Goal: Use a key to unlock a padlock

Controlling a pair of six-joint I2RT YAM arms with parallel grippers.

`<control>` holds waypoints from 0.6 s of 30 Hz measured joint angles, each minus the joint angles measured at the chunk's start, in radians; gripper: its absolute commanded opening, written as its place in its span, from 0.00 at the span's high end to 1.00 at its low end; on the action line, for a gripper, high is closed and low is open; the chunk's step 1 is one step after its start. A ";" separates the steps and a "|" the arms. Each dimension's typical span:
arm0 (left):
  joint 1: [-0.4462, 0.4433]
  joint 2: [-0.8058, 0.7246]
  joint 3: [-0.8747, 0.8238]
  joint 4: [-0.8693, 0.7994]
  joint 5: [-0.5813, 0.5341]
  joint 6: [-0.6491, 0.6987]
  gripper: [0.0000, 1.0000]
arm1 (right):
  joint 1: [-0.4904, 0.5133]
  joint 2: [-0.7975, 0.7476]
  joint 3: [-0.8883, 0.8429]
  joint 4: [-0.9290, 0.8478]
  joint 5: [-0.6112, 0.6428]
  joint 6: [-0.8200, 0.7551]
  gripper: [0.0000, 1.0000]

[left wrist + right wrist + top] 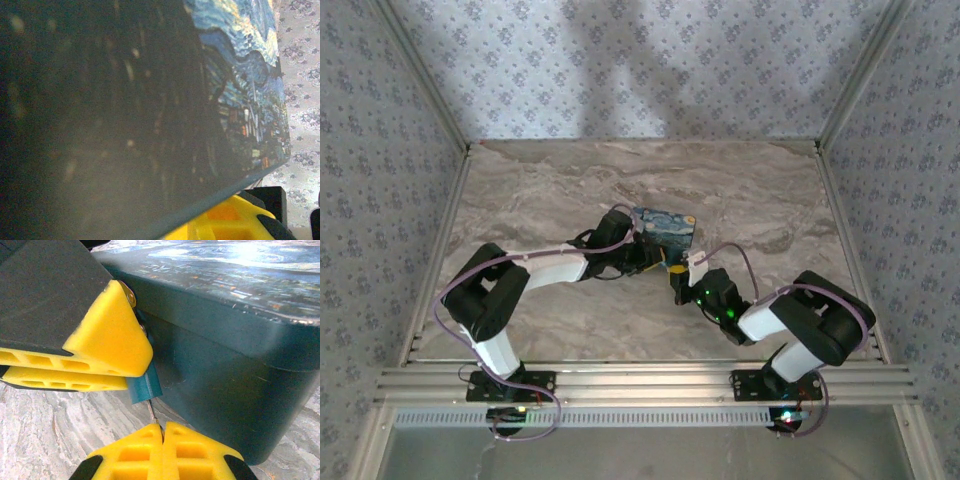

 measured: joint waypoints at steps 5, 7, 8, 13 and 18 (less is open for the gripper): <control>0.000 0.000 0.000 0.000 0.001 0.000 0.78 | 0.003 -0.010 -0.001 -0.008 0.004 -0.004 1.00; 0.000 0.000 0.000 0.000 0.001 0.000 0.78 | 0.003 -0.018 -0.001 -0.018 0.004 -0.004 1.00; 0.000 0.000 0.000 0.001 0.002 0.000 0.78 | 0.003 -0.022 0.000 -0.024 0.004 -0.004 1.00; 0.000 0.000 0.000 0.001 0.000 0.000 0.78 | 0.002 -0.025 0.014 -0.048 0.002 -0.004 1.00; 0.007 0.000 0.000 0.005 -0.001 0.000 0.78 | 0.000 -0.025 0.042 -0.079 -0.003 -0.009 1.00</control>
